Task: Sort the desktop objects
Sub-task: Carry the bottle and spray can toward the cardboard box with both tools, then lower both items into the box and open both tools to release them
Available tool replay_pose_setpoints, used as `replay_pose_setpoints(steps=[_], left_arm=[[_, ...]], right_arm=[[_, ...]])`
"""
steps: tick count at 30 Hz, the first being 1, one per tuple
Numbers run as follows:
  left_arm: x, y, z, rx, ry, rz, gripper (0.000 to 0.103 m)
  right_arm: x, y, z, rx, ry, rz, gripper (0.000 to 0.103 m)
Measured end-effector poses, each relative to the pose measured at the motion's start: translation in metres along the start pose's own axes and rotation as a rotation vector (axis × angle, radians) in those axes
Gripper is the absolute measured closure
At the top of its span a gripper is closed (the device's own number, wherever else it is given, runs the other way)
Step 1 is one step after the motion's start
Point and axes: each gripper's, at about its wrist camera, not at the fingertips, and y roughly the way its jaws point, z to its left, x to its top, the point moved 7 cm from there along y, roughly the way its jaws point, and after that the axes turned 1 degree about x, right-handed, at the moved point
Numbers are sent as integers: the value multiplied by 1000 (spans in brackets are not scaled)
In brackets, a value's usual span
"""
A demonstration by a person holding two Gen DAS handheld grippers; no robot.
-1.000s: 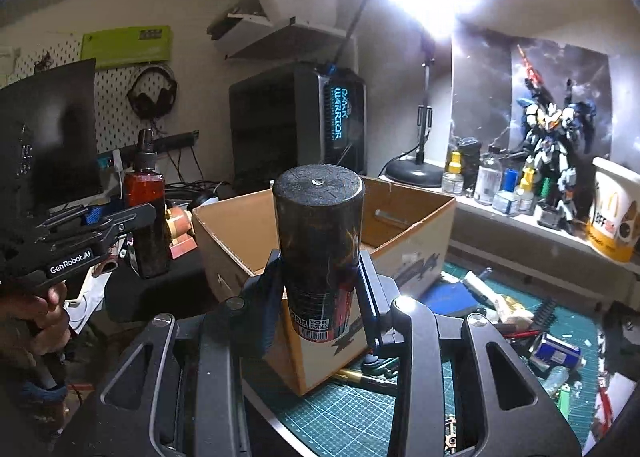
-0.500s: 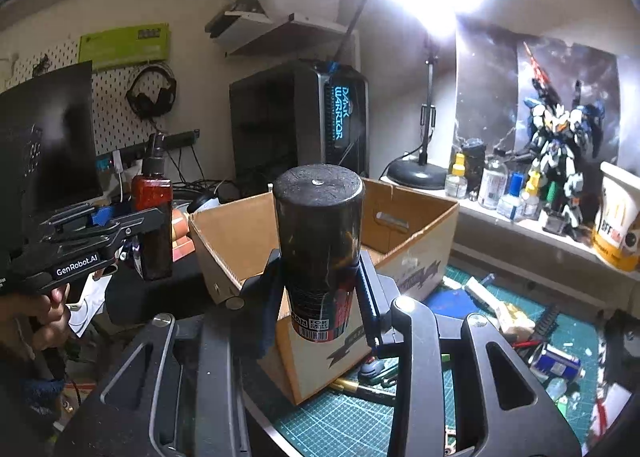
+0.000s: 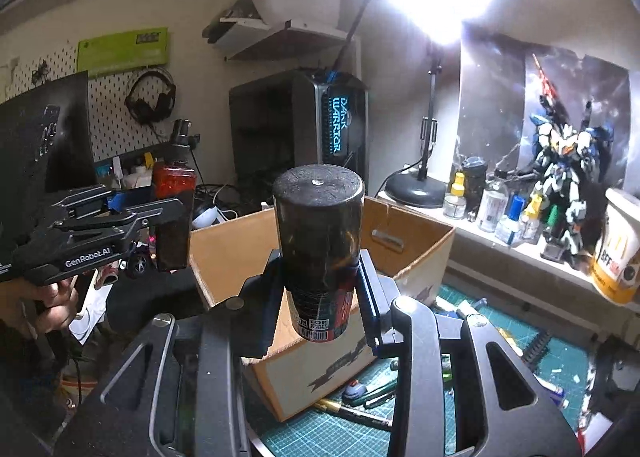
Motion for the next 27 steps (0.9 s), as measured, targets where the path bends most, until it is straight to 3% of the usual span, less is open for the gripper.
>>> replay_pose_setpoints(steps=[14,20,27], left_arm=[[36,55,-1,-39,59,96,69],[37,87,-1,-50,73,171,69],[39,118,-3,-34,122,238,69]], right_arm=[[37,41,-17,121,-26,114,70],[48,70,-31,178,16,188,70],[54,104,-43,187,41,255,70]])
